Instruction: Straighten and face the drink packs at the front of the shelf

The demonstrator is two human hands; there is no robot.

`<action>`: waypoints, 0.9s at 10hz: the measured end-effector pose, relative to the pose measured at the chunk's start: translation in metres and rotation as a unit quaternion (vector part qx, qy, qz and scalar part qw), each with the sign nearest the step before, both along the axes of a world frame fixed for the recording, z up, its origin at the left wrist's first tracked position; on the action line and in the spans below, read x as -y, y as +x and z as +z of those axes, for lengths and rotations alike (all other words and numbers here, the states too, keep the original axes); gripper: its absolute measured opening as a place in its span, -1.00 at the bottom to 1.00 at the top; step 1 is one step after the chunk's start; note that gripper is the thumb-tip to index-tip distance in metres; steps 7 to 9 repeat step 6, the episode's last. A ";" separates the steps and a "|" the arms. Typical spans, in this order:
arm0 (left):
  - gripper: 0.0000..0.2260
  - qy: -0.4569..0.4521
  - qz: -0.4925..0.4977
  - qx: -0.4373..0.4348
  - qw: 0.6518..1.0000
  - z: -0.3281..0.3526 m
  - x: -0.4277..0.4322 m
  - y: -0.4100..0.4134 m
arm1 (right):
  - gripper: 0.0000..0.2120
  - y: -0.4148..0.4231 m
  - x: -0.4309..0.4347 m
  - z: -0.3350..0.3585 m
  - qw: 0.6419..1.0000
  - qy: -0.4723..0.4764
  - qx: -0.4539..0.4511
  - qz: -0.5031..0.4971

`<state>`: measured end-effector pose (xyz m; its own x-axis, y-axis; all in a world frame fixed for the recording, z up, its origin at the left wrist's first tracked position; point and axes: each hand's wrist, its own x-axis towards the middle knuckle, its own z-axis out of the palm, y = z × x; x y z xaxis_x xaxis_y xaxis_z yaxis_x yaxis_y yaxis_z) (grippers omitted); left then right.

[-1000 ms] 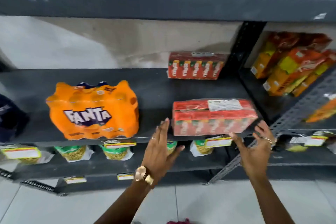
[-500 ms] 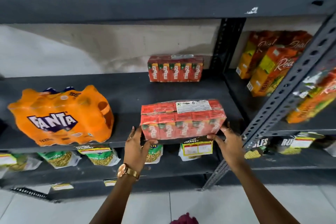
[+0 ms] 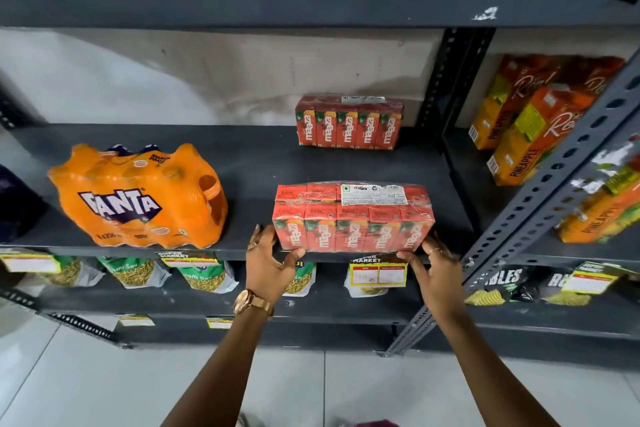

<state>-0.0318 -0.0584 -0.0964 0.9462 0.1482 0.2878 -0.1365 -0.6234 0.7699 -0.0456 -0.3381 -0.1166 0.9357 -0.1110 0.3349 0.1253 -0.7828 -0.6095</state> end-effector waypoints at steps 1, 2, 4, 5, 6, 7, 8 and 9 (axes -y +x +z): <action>-0.66 0.008 0.000 -0.013 1.000 -0.005 -0.002 0.000 | -0.70 -0.001 -0.002 0.004 1.000 0.000 -0.001 -0.004; -0.68 0.004 -0.003 -0.026 1.000 -0.011 -0.007 0.001 | -0.70 -0.003 -0.006 0.001 1.000 0.009 0.001 -0.012; -0.70 -0.005 -0.017 -0.034 0.999 -0.007 -0.008 -0.003 | -0.70 -0.003 -0.011 -0.004 0.999 0.012 -0.017 -0.044; -0.65 0.005 -0.033 -0.055 0.998 0.004 -0.009 -0.004 | -0.67 -0.008 -0.017 0.013 0.999 0.011 -0.037 -0.030; -0.35 -0.013 -0.054 -0.060 0.997 0.007 -0.012 -0.006 | -0.43 -0.015 -0.014 0.037 0.997 0.002 -0.077 0.002; -0.35 -0.013 -0.054 -0.060 0.997 0.007 -0.012 -0.006 | -0.43 -0.015 -0.014 0.037 0.997 0.002 -0.077 0.002; -0.35 -0.013 -0.054 -0.060 0.997 0.007 -0.012 -0.006 | -0.43 -0.015 -0.014 0.037 0.997 0.002 -0.077 0.002; -0.35 -0.013 -0.054 -0.060 0.997 0.007 -0.012 -0.006 | -0.43 -0.015 -0.014 0.037 0.997 0.002 -0.077 0.002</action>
